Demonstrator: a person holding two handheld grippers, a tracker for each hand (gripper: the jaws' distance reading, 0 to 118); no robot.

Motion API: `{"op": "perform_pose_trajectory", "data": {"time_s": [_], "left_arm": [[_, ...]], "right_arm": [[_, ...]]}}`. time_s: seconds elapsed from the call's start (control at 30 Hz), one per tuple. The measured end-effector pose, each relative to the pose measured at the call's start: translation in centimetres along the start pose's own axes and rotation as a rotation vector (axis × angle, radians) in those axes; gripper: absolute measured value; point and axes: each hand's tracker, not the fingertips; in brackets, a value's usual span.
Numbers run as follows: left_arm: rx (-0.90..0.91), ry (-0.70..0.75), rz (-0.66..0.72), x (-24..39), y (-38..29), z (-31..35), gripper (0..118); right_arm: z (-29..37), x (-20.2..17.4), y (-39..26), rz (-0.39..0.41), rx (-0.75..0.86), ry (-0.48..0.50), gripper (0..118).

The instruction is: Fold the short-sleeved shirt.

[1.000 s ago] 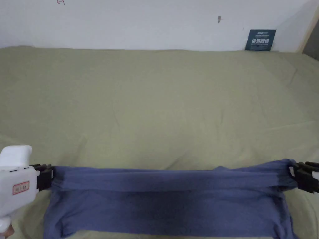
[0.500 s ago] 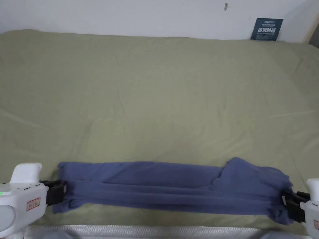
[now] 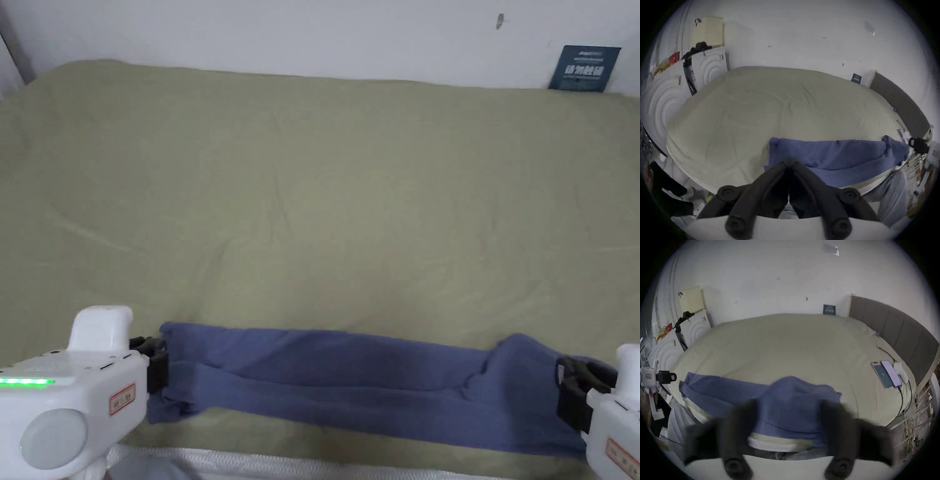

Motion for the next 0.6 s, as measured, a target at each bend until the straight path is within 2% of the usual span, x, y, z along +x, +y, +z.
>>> {"op": "perform_pose_trajectory", "data": {"time_s": [0.07,0.2,0.27,0.33,0.43,0.5,0.6], "left_arm": [[-0.018,-0.067,0.095,-1.1,0.4,-0.2,0],[-0.123,-0.168,0.170,-4.3,2.3,-2.0,0],[-0.162,-0.217,0.206,-6.1,3.4,-3.1,0],[-0.195,-0.276,0.290,-7.8,4.4,-4.0,0],[-0.305,-0.420,0.376,-10.9,5.4,-6.5,0],[-0.362,-0.490,0.388,-11.4,5.5,-6.9,0],[-0.402,-0.498,0.396,-12.1,5.4,-7.9,0]], "right_arm": [[0.3,-2.0,-0.2,-0.008,-0.004,0.033,0],[0.7,-4.9,-0.4,-0.021,0.076,0.027,0],[0.4,-5.9,-0.3,-0.004,0.093,0.022,0],[0.2,-7.0,-0.5,0.049,0.109,0.009,0],[-0.3,-8.1,-0.6,0.081,0.112,0.013,0],[-0.6,-8.6,-0.4,0.089,0.110,0.017,0],[-1.2,-9.0,-0.4,0.092,0.106,0.022,0]]}}
